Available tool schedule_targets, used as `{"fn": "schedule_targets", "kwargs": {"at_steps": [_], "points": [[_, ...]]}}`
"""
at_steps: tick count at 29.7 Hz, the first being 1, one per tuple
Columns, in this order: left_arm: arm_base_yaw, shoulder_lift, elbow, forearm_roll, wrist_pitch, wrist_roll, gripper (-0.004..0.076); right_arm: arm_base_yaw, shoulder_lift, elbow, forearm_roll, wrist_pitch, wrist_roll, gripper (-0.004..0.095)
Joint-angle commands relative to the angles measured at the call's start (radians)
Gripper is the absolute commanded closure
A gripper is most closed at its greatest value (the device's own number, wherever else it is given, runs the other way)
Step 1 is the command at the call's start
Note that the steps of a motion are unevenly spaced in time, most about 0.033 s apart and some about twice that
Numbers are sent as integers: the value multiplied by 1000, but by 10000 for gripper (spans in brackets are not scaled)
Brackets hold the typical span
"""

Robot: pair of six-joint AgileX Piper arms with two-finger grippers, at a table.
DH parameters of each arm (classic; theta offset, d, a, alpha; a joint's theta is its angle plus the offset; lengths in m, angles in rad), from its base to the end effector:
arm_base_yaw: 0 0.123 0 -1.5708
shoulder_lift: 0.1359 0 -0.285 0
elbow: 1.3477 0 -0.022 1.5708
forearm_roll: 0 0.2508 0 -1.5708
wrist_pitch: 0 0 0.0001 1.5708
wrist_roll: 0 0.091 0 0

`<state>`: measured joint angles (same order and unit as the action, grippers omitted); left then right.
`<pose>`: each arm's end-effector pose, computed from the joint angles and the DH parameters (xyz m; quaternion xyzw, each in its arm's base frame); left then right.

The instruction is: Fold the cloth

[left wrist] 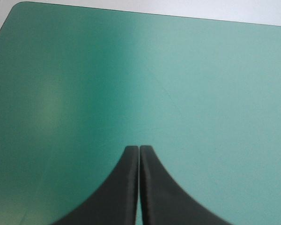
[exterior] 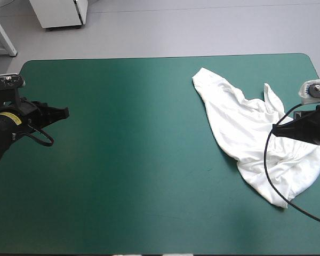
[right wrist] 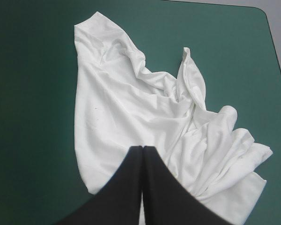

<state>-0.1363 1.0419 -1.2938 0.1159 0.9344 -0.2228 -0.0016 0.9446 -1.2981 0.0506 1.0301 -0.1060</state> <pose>0.1945 -0.0181 0.4398 -0.0296 0.8815 -0.0272 0.4706 0.1588 0.0037 0.4507 -0.0447 0.8806 -0.0001 0.4718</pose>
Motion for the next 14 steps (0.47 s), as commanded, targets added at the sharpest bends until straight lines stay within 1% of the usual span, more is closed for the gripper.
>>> {"fn": "schedule_targets", "kwargs": {"at_steps": [1,9,12,14], "points": [[2,-13,-34,5,-59,0,718,4,-8,-31,5,-61,-1,909],[2,-13,-34,5,-59,0,718,4,-8,-31,3,-61,9,907],[2,-13,-34,5,-59,0,718,4,-8,-31,3,-62,18,868],[2,-13,-34,5,-59,0,718,4,-8,-31,3,-62,18,807]]}}
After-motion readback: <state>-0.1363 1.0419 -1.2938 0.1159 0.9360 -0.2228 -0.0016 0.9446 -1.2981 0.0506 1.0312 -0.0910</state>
